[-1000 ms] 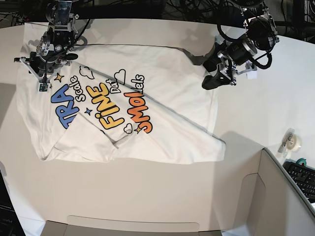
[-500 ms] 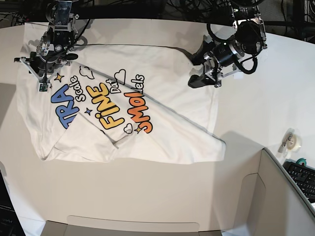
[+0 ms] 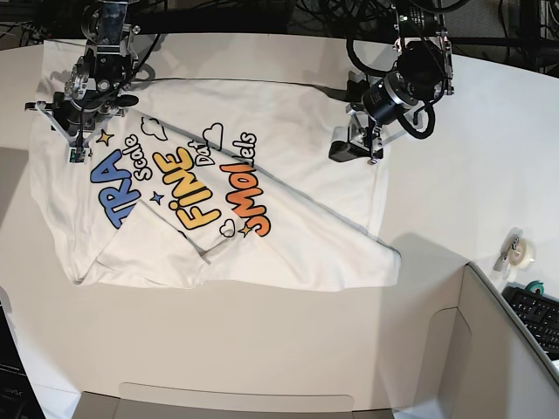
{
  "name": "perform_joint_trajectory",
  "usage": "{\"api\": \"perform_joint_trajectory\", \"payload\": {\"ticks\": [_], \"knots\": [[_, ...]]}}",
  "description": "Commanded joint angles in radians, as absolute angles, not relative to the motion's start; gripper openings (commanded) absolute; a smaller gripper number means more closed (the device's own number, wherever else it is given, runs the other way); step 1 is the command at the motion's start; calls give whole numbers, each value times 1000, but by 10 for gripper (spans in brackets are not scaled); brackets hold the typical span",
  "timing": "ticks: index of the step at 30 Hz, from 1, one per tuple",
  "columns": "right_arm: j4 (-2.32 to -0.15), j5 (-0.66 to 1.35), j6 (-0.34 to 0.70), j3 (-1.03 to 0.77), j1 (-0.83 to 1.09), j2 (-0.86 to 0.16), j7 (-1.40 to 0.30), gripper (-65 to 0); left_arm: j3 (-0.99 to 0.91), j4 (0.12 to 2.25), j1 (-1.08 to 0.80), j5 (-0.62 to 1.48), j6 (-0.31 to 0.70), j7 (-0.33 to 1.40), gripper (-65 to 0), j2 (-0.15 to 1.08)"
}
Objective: Layout the t-shirt on the table in an organized manner, then fold the t-shirt properly
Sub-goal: 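Release the shoulder edge and lift the left gripper slightly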
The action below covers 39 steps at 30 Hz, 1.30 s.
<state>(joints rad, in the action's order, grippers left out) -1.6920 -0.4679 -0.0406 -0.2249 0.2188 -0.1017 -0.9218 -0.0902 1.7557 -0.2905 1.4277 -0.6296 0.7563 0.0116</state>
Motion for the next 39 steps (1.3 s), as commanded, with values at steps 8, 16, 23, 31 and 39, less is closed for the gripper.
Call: {"api": "perform_joint_trajectory", "payload": {"ticks": [8, 16, 23, 31, 39], "knots": [[-1704, -463, -41, -226, 213, -108, -918, -595, -171, 1856, -297, 1484, -679, 756, -310, -31], [-1704, -463, -41, -226, 213, -108, -918, -595, -283, 1911, -300, 1484, -679, 753, -310, -31], [-1704, -463, -41, -226, 211, -108, -918, -595, -295, 1908, -298, 1484, -677, 751, -310, -28], [-1704, -463, -41, -226, 213, -108, -918, -595, -286, 1903, -298, 1484, -561, 759, -512, 4], [-1702, -463, -41, -226, 213, -101, -918, -595, -285, 1902, -308, 1484, -455, 760, -579, 56]]}}
